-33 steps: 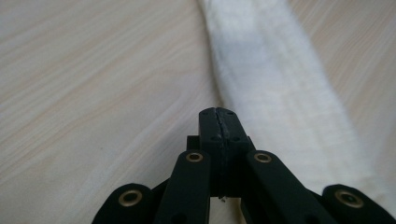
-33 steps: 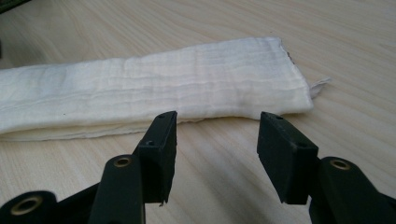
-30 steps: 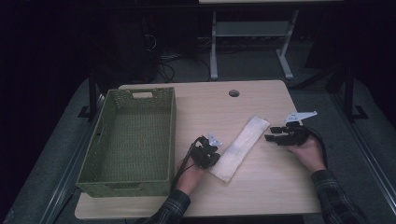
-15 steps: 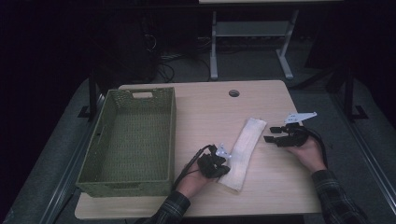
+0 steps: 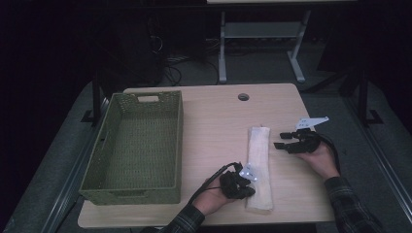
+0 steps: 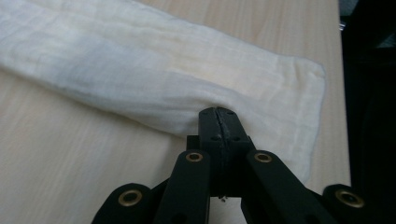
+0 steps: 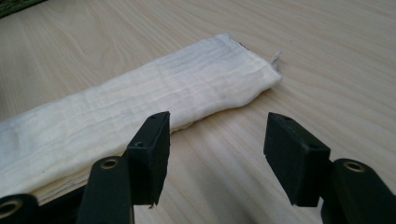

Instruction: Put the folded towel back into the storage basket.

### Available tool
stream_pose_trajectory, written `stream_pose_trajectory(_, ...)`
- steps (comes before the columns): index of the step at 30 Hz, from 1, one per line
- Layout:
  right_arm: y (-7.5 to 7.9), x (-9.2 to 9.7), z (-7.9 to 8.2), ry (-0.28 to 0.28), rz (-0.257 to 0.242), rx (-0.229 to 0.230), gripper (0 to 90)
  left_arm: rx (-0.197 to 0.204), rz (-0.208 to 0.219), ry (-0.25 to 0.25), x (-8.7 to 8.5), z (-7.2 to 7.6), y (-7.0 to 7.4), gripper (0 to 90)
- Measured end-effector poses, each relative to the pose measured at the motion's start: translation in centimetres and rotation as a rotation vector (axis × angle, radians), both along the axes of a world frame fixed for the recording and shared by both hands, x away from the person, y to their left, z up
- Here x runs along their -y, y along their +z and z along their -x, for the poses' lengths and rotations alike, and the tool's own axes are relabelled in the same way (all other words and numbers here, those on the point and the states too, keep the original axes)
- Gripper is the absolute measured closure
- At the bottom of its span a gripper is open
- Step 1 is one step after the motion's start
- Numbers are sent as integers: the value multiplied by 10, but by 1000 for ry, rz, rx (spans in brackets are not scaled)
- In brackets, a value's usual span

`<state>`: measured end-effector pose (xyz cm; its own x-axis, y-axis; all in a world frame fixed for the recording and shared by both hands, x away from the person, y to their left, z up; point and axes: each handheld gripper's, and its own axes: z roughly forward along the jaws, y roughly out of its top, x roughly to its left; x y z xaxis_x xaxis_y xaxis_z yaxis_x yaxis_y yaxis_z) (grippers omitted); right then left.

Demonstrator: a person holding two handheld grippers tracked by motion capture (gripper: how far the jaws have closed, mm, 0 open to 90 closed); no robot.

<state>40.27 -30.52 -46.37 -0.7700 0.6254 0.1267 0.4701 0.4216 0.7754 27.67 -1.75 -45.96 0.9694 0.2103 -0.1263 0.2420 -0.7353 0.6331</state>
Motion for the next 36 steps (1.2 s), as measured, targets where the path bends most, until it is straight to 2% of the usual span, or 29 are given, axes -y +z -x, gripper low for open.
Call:
stream_pose_trajectory(5, -1, -2, 0, 5, 6, -3, 404, -2, 0, -28, 3, 2, 1, 879)
stream_pose_trajectory(9, -1, -2, 1, 9, 1, -8, 403, 3, 25, -9, -2, -4, 7, 821)
stream_pose_trajectory(10, -1, -3, 1, 7, -4, -8, 402, 8, 24, -14, -2, -6, 10, 789)
stream_pose_trajectory(12, -1, -3, 2, 12, -7, -10, 402, 9, 52, -17, -1, -9, 15, 719)
stream_pose_trajectory(16, -1, -3, 2, 15, -7, -8, 401, 25, 79, -48, 6, -14, 20, 534)
stream_pose_trajectory(20, -2, -3, 1, 12, -4, -7, 401, 35, 65, -86, 16, -20, 16, 360)
stream_pose_trajectory(25, -1, -3, 1, 9, -6, -4, 401, 57, 59, -106, 24, -28, 9, 236)
stream_pose_trajectory(28, -1, -3, 1, 12, -4, -7, 400, 56, 46, -117, 28, -34, 4, 194)
stream_pose_trajectory(31, -1, -3, 1, 11, -3, -6, 401, 61, 4, -136, 32, -37, -5, 196)
stream_pose_trajectory(32, -1, -3, 1, 12, -3, 1, 401, 71, 7, -137, 33, -36, -6, 192)
stream_pose_trajectory(35, -1, -3, 1, 9, -6, 0, 401, 107, -9, -139, 34, -34, -6, 233)
stream_pose_trajectory(36, -1, -3, 1, 9, -5, 1, 401, 107, -8, -136, 33, -34, -6, 248)
